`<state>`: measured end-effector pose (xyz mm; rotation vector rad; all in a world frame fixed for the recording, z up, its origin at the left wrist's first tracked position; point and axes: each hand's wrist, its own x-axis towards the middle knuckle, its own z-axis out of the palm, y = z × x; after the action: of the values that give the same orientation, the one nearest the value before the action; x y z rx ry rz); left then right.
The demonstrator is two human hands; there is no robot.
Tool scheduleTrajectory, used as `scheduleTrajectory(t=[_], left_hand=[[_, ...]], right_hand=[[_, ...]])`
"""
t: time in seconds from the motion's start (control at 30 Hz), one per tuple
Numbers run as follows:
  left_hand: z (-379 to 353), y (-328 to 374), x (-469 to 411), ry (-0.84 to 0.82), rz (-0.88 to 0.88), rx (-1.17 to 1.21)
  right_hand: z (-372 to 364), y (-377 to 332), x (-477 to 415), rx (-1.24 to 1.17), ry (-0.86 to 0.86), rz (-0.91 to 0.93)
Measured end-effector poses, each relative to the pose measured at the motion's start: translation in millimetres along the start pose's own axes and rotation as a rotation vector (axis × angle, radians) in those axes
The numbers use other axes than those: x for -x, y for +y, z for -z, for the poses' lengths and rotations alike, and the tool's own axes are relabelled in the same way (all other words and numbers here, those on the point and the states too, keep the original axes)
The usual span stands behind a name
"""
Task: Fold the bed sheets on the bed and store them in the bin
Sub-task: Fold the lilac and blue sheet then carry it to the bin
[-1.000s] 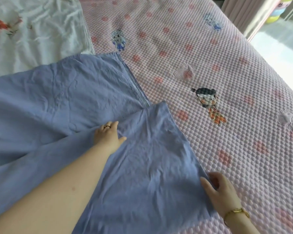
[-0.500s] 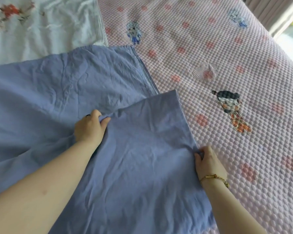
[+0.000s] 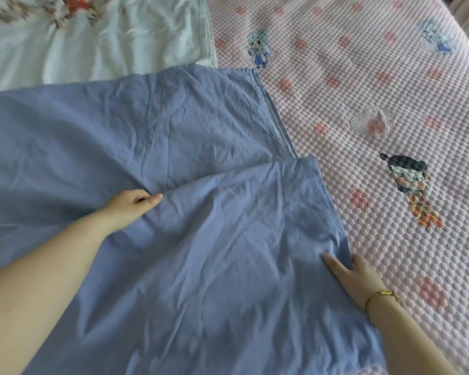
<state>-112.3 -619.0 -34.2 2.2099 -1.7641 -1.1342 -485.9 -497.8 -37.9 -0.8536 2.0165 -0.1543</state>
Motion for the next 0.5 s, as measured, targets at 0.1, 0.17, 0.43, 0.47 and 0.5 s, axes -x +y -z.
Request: scheduleTrajectory(t=[0.1,0.17,0.43,0.47,0.5], left_hand=[[7.8,-9.7,8.6,-0.079,0.020,-0.233],[14.8,-12.4,13.3,-0.093,0.027,-0.415],[19.7,-23.3,15.4,0.452,-0.234,-0.605],[14.1,-29.1,13.3,0.490,-0.243,-0.581],[10.3,-35.0,11.9,0.489,-0.197,-0.555]], right_hand=[[5.2,2.4,5.8,0.062,0.112,0.049],[15.9,7.1,11.1,0.057,0.229,0.053],[-36.9,-34.6,20.1,0.314,0.637,0.240],[-53.8,-47.1,18.9,0.345,0.664,0.420],[-71.4,-62.8,20.1,0.411,0.604,0.584]])
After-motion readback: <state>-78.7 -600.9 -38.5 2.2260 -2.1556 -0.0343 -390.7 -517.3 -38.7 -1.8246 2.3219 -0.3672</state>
